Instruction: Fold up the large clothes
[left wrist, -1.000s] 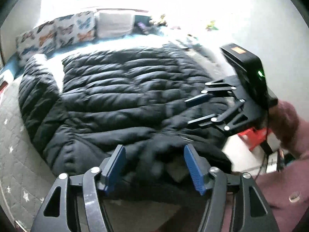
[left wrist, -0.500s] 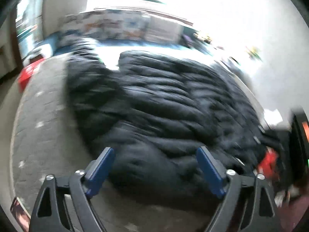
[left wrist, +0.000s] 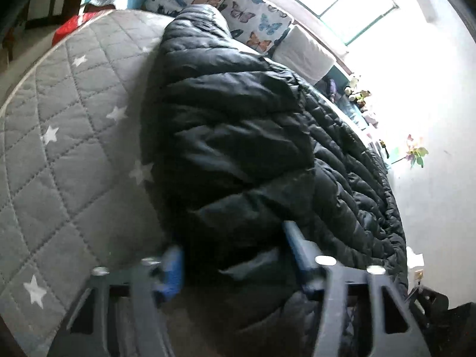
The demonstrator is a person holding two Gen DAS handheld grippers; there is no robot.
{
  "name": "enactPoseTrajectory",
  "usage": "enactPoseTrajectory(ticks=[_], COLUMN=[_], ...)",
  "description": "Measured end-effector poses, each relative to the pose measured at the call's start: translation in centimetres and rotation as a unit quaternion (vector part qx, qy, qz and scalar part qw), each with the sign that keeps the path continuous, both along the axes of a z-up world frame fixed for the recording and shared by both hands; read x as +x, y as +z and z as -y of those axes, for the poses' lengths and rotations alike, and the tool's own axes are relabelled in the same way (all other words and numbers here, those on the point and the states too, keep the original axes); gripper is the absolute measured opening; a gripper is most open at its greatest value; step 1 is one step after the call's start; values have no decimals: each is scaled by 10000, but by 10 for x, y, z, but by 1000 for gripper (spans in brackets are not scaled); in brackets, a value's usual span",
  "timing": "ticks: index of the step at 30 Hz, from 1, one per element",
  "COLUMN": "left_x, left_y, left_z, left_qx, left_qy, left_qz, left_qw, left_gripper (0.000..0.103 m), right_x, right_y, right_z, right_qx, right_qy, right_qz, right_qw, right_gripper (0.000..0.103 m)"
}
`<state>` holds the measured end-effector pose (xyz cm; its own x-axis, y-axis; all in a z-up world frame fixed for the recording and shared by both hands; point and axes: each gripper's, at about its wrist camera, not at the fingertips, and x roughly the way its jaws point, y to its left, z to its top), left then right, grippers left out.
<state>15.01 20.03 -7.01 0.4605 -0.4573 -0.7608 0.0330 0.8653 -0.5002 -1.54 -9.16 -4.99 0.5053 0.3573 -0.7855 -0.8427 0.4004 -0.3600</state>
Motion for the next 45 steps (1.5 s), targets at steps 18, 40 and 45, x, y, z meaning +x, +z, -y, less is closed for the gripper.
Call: enactPoseTrajectory(ticks=[18,40,45], left_x=[-110,-52,-10], left_y=[3,114,70], left_z=[39,161,200], left_qx=[1155,1205,1492], left_qy=[28,-910,-1205], left_qz=[-394,877,453], left_qw=[9925,9846,9804], left_gripper=[35,68,68], right_x=[-32,104,153], right_y=[-8,44,13], right_z=[67,218,241], right_qx=[304,1458,1360], right_qy=[640,-2343,-3048], right_qz=[-1656,-1176,-1177], right_qw=[9837,9539,9353], right_gripper=[13,32,32])
